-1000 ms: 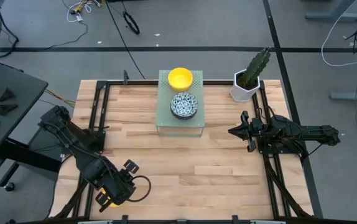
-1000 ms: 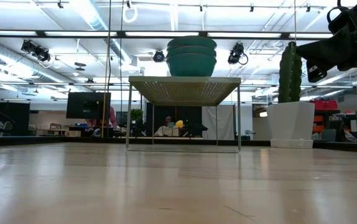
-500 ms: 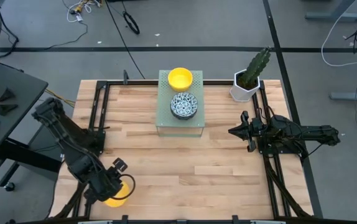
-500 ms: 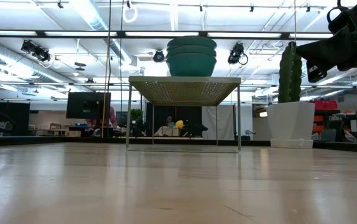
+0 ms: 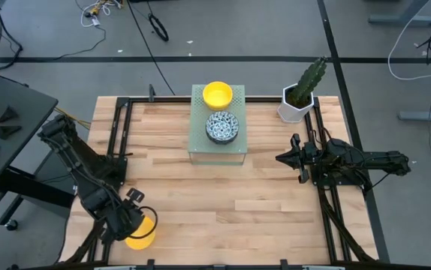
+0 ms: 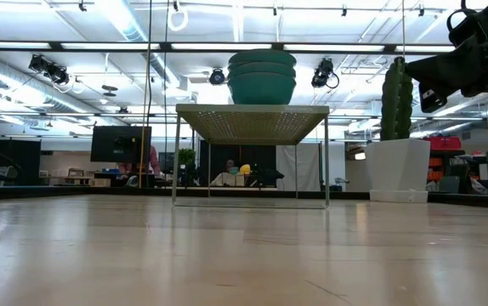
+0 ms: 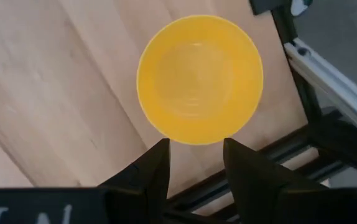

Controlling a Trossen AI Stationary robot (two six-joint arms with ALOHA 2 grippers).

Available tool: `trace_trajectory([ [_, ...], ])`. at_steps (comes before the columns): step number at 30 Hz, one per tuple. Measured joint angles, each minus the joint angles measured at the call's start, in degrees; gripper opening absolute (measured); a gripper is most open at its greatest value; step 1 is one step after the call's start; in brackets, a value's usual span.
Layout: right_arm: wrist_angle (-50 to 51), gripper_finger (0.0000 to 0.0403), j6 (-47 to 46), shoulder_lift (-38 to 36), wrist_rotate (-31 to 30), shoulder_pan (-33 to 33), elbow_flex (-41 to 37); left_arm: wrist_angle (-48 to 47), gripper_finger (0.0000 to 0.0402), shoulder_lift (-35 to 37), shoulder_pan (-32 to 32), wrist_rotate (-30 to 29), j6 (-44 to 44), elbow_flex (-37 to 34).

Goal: Pick & Place Mini bowls
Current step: Stack the yellow bowl on top of the other yellow bowls on the shelf

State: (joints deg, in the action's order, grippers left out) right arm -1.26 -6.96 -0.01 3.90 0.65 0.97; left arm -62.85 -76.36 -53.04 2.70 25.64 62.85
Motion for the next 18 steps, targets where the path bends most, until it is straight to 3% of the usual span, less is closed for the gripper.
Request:
trace_trajectory([
  [6,0.00,0.0027,-0.02,0.00,0.02,0.00,0.00,0.77,0.0156,0.00,0.02,-0.73,9.39,-2.23],
  [18,0.00,0.0027,0.00,0.00,0.00,0.00,0.00,2.84,0.0156,-0.02,0.02,-1.53,42.31,-6.78],
])
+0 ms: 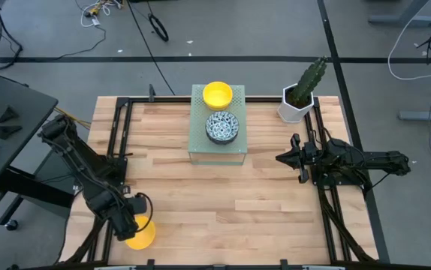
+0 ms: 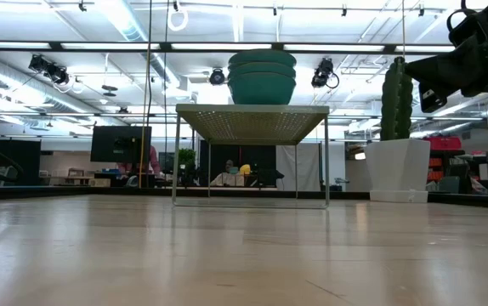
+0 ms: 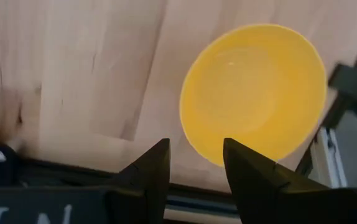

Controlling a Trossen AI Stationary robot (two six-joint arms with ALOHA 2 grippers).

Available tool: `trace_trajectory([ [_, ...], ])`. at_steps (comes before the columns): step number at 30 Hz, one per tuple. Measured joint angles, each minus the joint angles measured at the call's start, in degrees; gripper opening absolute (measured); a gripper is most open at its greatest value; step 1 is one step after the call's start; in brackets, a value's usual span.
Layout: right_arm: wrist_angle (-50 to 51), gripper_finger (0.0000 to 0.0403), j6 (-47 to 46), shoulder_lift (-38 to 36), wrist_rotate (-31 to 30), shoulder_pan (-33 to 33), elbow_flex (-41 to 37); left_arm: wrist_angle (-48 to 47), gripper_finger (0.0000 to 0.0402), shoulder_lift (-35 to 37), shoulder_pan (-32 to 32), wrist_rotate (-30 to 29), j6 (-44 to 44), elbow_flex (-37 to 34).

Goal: Pick & Place Mini bowls
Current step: Stack the yellow bowl on top of the other yellow bowls on the shelf

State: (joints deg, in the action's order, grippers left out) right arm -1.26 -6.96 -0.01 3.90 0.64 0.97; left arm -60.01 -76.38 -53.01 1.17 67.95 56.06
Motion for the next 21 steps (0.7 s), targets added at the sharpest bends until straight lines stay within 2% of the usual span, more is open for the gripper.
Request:
trace_trajectory([
  [4,0.00,0.0027,-0.01,0.00,0.00,0.01,0.00,0.61,0.0156,0.00,-0.07,0.25,7.27,-1.58],
  [8,0.00,0.0027,-0.02,0.00,0.00,0.02,0.00,3.65,0.0156,0.00,-0.21,0.33,10.92,-3.28],
  [12,0.00,0.0027,-0.01,0.00,0.01,0.00,0.00,7.89,0.0156,-0.03,-0.79,0.19,12.59,-5.29],
  [21,0.00,0.0027,-0.02,0.00,0.00,0.02,0.00,9.02,0.0156,-0.07,-0.87,0.00,14.06,-7.93],
])
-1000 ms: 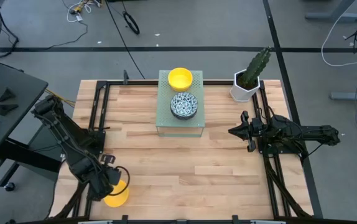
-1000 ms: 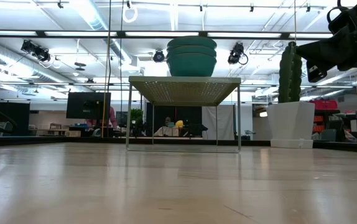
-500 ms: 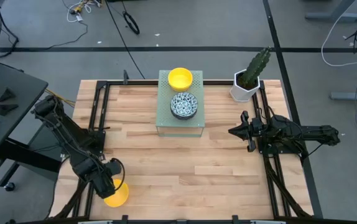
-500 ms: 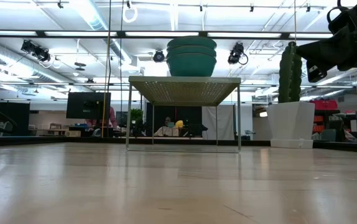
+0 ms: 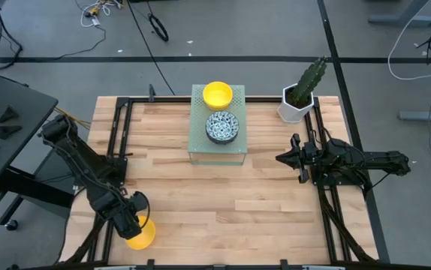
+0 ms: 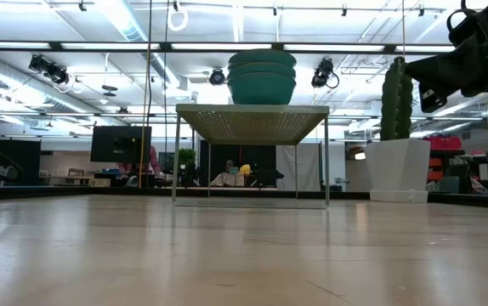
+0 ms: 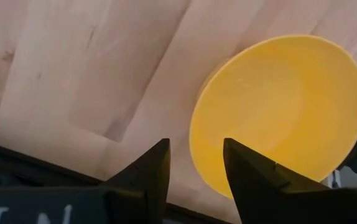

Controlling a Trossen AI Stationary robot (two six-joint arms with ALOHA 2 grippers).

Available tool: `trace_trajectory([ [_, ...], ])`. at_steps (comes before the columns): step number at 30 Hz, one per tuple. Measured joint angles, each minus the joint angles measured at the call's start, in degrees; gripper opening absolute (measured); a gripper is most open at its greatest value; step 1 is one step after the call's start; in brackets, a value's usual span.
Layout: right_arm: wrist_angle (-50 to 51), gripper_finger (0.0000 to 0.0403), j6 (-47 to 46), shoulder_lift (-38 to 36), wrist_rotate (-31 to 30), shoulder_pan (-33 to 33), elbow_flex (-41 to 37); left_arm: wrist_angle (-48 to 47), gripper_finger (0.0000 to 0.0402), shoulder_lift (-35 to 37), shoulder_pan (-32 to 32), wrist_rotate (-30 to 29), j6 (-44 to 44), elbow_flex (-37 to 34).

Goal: Pick & Place Mini bowls
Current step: Stack the yellow bowl on top of the other yellow bowls on the shelf

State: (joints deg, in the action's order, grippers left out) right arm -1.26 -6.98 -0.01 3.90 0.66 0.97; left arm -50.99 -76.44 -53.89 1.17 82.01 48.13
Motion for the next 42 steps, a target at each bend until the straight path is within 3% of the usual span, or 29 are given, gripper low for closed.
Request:
trace_trajectory([
  [24,-0.01,0.0027,0.02,0.00,0.00,-0.01,0.00,7.86,0.0155,-0.07,0.03,0.21,1.13,-5.46],
  [42,-0.02,0.0027,0.00,0.00,0.00,-0.01,0.00,7.94,0.0105,-0.09,0.02,0.13,1.23,-5.46],
])
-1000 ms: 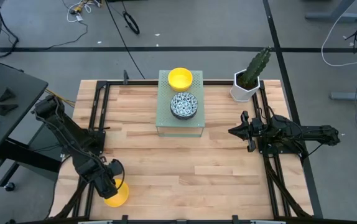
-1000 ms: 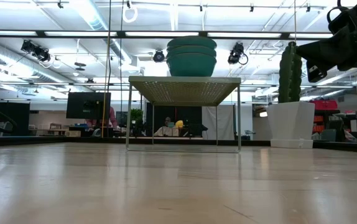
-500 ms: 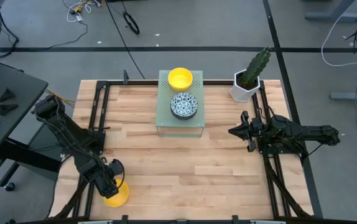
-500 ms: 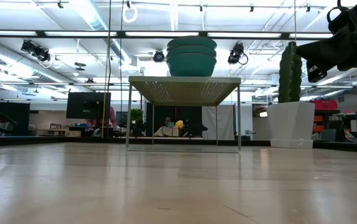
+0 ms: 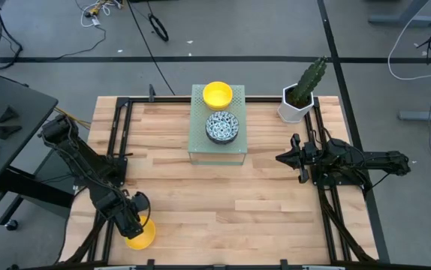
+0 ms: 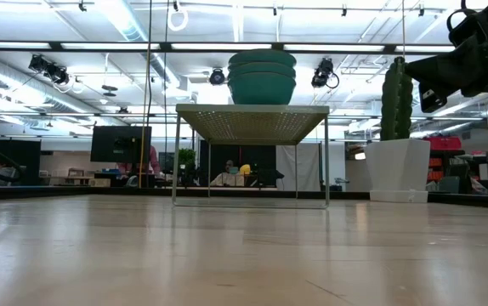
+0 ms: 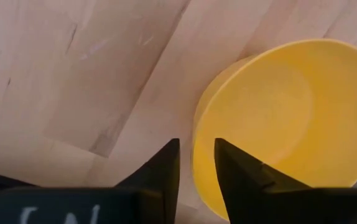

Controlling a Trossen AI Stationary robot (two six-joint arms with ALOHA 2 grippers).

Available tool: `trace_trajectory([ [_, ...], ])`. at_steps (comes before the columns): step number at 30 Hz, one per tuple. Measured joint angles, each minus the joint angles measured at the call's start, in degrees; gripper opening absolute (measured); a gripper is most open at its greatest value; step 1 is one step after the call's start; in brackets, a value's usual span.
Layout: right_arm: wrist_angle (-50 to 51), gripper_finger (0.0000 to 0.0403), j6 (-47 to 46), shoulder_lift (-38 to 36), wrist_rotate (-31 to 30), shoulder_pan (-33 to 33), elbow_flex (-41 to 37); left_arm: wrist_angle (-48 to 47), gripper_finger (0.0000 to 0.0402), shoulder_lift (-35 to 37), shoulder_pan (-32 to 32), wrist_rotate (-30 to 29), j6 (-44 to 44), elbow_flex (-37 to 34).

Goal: Pick & Place Mini bowls
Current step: Stack the yellow bowl on top of the other yellow bowls on the shelf

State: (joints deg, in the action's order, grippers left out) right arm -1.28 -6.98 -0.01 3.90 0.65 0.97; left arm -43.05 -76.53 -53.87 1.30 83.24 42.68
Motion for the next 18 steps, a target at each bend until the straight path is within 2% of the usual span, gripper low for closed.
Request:
trace_trajectory([
  [18,0.02,0.0027,0.00,0.00,0.02,-0.01,0.00,0.12,0.0087,-1.88,0.06,0.44,0.15,0.02],
])
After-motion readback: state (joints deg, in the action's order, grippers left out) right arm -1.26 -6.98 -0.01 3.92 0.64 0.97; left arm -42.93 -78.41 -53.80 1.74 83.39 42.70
